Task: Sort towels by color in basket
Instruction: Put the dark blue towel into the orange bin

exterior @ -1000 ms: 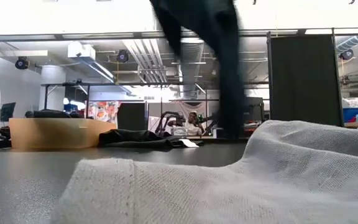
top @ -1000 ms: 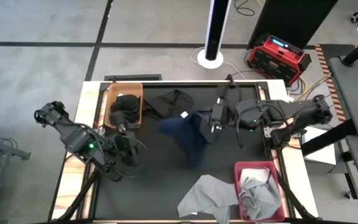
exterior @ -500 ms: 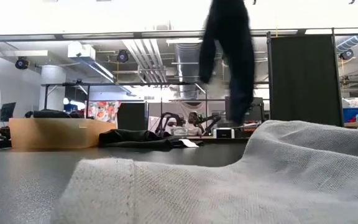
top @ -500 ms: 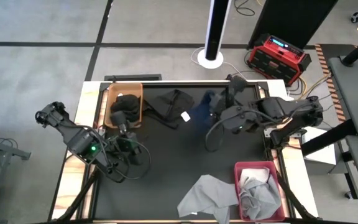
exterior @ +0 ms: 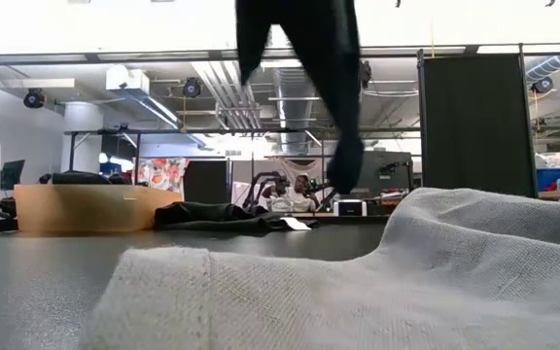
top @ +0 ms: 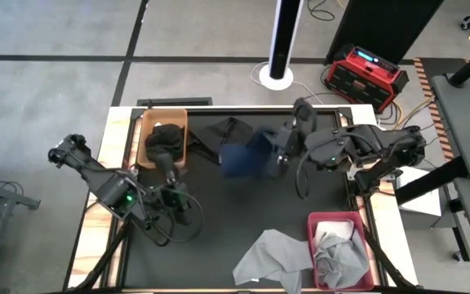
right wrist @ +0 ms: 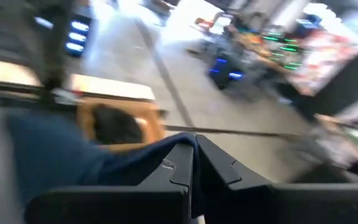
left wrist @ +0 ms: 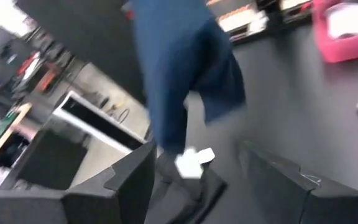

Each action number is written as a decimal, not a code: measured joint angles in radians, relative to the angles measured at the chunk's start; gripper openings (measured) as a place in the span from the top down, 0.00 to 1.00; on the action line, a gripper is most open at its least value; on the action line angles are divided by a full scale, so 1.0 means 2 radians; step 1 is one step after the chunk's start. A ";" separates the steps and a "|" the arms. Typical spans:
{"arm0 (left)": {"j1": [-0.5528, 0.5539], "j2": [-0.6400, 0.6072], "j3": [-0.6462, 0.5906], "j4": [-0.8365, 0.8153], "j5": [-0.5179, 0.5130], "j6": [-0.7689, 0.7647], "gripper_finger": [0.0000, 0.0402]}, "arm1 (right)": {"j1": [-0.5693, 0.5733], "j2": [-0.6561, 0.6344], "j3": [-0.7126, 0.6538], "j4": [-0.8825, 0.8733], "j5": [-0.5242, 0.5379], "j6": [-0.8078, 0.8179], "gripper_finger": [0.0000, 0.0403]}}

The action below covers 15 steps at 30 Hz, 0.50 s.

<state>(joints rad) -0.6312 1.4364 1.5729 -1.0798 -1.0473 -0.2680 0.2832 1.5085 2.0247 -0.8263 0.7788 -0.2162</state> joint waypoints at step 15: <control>0.039 0.001 -0.043 0.208 0.035 0.211 0.50 | 0.000 0.030 0.000 0.001 -0.049 0.029 0.98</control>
<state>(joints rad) -0.5531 1.4384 1.4864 -0.6635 -0.9772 0.1532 0.2832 1.5681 2.0239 -0.8243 0.6804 -0.1574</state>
